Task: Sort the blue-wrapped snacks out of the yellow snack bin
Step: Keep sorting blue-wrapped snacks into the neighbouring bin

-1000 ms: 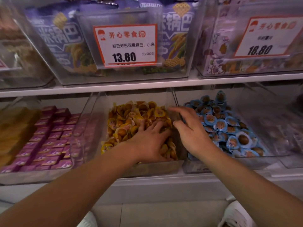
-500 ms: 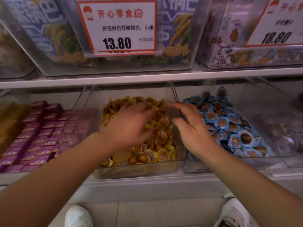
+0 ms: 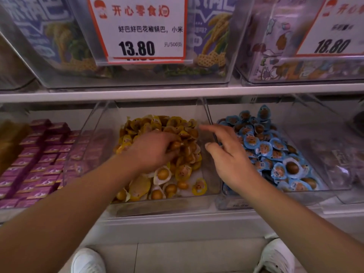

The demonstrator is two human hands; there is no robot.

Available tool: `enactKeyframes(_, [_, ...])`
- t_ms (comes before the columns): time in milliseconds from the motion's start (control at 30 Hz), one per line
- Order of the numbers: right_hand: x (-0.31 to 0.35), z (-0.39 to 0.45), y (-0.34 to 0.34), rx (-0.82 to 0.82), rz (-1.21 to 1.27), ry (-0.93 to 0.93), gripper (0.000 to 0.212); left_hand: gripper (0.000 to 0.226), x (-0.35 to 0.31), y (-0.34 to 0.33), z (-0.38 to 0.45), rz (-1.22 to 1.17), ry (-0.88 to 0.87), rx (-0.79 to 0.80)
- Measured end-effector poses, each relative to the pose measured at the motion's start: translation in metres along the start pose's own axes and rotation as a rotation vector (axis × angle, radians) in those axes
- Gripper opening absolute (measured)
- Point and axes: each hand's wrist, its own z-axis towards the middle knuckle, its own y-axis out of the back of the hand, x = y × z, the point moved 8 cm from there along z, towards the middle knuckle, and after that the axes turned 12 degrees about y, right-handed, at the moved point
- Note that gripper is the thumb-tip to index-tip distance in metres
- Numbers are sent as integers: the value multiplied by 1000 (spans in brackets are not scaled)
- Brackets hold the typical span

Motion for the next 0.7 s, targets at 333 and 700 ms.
enactKeyframes(333, [1,1,-1,-1,-17,6,40,60,41,30,-6,31,190,-271])
enactKeyframes(700, [-2,1,-1,-61,57,-36,37,56,-49,3,-48,-474,-85,447])
